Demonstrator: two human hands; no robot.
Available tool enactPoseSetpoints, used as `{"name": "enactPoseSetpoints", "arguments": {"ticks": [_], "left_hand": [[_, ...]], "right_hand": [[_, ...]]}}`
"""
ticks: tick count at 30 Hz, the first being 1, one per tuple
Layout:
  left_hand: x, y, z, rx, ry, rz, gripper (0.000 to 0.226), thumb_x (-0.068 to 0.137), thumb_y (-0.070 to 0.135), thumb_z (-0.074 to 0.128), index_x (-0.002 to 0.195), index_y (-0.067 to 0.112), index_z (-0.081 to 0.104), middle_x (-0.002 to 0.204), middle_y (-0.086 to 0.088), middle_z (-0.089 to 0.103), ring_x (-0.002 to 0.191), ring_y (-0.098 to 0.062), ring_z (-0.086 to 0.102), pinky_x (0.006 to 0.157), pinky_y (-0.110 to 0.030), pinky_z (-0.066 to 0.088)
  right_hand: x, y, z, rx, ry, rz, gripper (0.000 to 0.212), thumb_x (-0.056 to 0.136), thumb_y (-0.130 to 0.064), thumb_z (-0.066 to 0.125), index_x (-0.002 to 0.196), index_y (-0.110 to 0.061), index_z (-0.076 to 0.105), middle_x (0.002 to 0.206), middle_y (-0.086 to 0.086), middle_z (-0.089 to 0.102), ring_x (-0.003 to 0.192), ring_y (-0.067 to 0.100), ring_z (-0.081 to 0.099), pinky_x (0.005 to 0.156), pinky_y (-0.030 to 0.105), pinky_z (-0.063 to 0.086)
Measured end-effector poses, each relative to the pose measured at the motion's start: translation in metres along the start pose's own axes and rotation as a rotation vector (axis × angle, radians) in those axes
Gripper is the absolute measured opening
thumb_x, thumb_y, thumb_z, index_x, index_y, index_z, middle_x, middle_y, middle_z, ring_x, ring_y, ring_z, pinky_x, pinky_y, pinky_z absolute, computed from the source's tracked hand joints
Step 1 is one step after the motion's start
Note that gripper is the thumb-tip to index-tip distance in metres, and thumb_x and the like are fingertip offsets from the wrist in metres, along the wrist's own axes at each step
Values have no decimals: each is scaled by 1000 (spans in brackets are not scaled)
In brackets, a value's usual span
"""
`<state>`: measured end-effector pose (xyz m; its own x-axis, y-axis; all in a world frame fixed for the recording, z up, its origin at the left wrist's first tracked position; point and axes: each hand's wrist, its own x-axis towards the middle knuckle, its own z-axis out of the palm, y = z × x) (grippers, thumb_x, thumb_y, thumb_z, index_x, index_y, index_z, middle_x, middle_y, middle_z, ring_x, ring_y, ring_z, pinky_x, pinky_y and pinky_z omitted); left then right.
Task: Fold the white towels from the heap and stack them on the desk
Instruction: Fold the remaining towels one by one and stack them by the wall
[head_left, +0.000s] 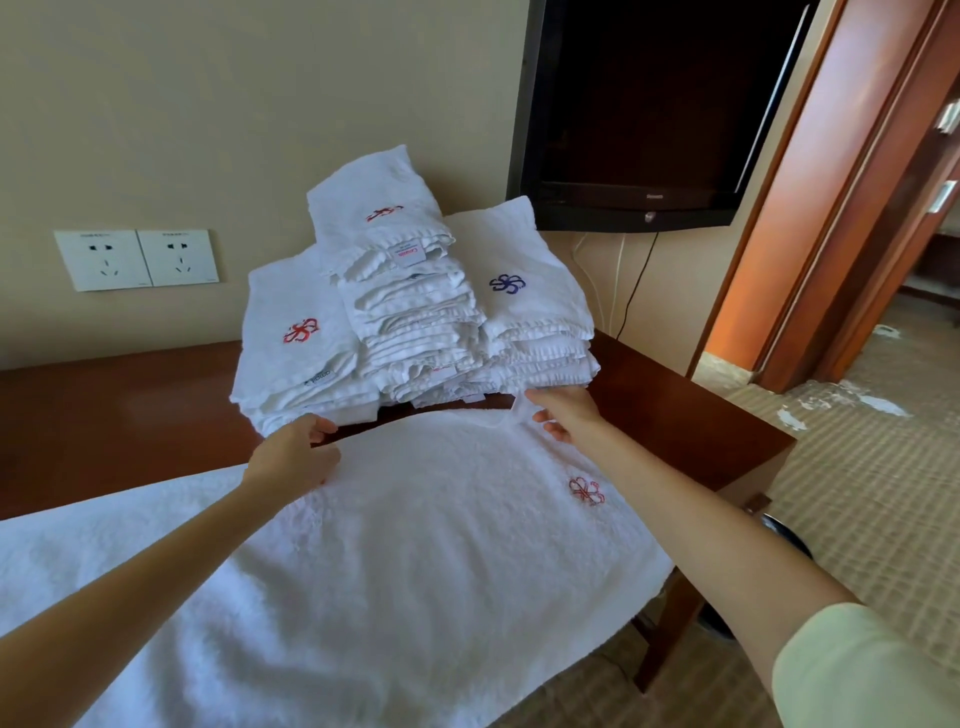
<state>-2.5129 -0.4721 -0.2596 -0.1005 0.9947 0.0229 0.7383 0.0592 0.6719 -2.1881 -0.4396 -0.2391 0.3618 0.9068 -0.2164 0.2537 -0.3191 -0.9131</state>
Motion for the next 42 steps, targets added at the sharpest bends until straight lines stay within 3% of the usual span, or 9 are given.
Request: {"name": "enactPoseSetpoints", "arguments": {"ticks": [8,11,14,18,24,27,36,39,42], "left_hand": [[0,-11,-27,466,-104,63,36,87,46,64,106,16,59,88,2,59,82,-16,60,74,-29,50],[-10,-6,-35,710,9,122,38,82,58,63,91,22,56,101,-1,55,98,-21,56,82,-34,49],[-22,1,-39,653,102,276,28,84,38,66,72,23,46,85,5,51,79,-16,54,68,-28,41],[-48,18,-44,441,124,432,33,79,9,62,60,19,37,56,5,46,50,-11,37,47,-26,28],[-96,37,-33,533,-194,654,30,76,12,60,64,25,36,59,7,45,53,-7,39,49,-19,28],[-111,38,-19,693,-327,683,25,76,20,57,67,26,35,66,9,46,60,-4,40,52,-17,27],[-111,23,-8,624,-361,628,26,76,22,59,66,27,36,66,9,47,60,-5,41,51,-17,28],[-112,17,-6,643,-388,615,26,78,27,59,69,28,35,69,9,48,62,-7,42,53,-19,30],[-117,12,-4,667,-304,647,20,82,34,57,82,32,37,69,12,48,63,-8,45,49,-16,28]], "right_hand": [[-4,-11,-6,129,-118,84,46,77,-49,76,104,-17,57,80,5,71,63,14,69,54,22,54],[-3,-4,-20,277,-155,133,45,79,-27,80,116,-12,59,96,6,66,61,13,70,51,21,55],[-4,2,-41,456,-151,131,17,86,0,66,101,-7,60,96,9,58,61,14,68,49,19,54],[-17,8,-75,522,-171,92,11,91,0,60,91,-11,62,96,7,62,83,14,60,53,16,54],[-49,34,-115,199,-221,13,16,90,4,60,99,-9,64,90,5,59,71,10,55,56,13,44],[-59,51,-124,-50,-266,-8,16,90,0,63,102,-10,67,101,5,59,75,11,55,59,16,42],[-57,58,-121,-388,-191,-141,21,87,-6,69,108,-11,70,120,3,53,66,9,62,54,17,43],[-54,57,-117,-497,-165,-197,12,86,-9,70,97,-14,69,109,-2,53,85,15,63,64,17,44],[-56,48,-103,-884,32,-250,22,84,-18,71,103,-28,66,109,-3,48,113,24,45,81,26,39]]}}
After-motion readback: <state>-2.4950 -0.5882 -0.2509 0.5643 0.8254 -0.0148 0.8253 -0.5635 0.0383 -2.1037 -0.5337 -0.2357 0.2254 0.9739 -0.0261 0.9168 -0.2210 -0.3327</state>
